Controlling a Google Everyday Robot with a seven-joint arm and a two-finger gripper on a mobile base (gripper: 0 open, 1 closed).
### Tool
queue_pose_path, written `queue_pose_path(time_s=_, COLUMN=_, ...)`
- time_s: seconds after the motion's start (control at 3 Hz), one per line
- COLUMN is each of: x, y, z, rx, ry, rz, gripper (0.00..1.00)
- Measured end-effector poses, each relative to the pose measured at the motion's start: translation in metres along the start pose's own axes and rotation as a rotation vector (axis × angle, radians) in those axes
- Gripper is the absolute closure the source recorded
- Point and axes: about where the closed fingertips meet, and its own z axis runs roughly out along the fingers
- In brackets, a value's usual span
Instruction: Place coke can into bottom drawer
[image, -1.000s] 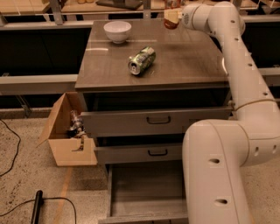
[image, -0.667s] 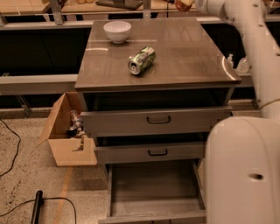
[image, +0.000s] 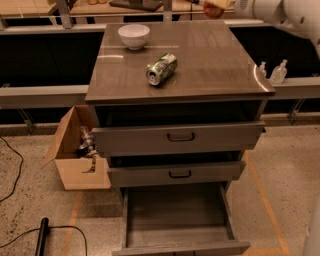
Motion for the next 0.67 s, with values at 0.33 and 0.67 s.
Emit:
queue_pose_path(time_s=0.33, x=0.084, y=0.033, z=0.004, rx=-0.075, ry=0.135, rz=-0.013, gripper=1.00)
queue_pose_path(time_s=0.67, x=0.122, y=0.054, z=0.010, rx=-0.115, ry=0.192, rz=-0.006, gripper=1.00)
